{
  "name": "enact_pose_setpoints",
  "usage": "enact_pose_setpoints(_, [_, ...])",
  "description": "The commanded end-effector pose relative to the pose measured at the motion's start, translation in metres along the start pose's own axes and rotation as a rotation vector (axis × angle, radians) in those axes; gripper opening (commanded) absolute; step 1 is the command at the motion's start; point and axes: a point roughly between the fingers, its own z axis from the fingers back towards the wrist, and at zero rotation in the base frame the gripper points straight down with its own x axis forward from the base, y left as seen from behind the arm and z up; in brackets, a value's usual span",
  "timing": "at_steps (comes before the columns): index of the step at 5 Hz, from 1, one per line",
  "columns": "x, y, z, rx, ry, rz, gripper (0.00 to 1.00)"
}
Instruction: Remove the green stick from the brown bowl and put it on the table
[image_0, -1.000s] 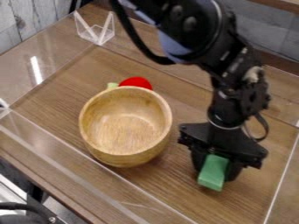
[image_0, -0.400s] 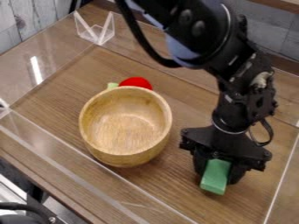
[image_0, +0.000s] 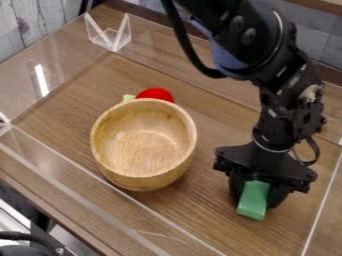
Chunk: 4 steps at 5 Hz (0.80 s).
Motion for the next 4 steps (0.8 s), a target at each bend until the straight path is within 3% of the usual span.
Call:
enact_pose_setpoints(1, [0.006,-0.006,0.012,-0.022,-0.032,0.033,1.0])
enact_pose_setpoints(2, [0.006,-0.012,0.011,-0.022,-0.018,0.002,1.0])
enact_pose_setpoints(3, [0.007,-0.018,0.009,-0.024,-0.01,-0.026,0.0])
enact_pose_setpoints(4, [0.008,-0.008,0.009,-0.019,0.004,-0.031,1.0])
